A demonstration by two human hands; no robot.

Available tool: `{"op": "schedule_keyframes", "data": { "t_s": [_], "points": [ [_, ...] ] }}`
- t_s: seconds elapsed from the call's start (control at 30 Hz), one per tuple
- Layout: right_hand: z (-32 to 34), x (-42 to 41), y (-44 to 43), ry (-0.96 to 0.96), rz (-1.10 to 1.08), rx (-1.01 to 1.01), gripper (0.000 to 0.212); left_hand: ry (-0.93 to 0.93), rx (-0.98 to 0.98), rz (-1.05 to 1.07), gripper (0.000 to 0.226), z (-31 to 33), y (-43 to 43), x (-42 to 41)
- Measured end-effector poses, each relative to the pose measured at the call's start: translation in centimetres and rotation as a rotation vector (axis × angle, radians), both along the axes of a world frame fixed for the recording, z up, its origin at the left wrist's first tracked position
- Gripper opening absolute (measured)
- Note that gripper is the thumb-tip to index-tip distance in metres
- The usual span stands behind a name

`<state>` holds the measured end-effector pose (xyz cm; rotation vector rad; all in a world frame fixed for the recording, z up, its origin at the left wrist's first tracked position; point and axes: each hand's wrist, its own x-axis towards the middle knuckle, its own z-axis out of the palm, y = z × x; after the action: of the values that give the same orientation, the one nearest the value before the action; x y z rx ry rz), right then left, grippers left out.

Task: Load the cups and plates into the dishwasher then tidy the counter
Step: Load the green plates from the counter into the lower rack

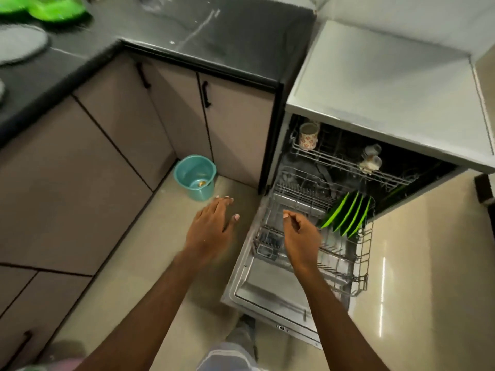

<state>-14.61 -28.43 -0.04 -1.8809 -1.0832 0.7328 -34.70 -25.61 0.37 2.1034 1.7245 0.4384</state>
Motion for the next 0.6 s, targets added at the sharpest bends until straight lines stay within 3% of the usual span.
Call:
{"op": "schedule_keyframes", "data": {
  "t_s": [0.3, 0.6],
  "points": [
    [6.0, -10.7, 2.3, -0.038, 0.211, 0.093, 0.019, 0.022, 0.099, 0.18, 0.047, 6.0, -1.1, -11.8],
    [9.8, -24.7, 12.4, -0.022, 0.324, 0.19, 0.017, 0.018, 0.212, 0.254, 0.044, 9.4, 7.1, -25.7]
  ]
}}
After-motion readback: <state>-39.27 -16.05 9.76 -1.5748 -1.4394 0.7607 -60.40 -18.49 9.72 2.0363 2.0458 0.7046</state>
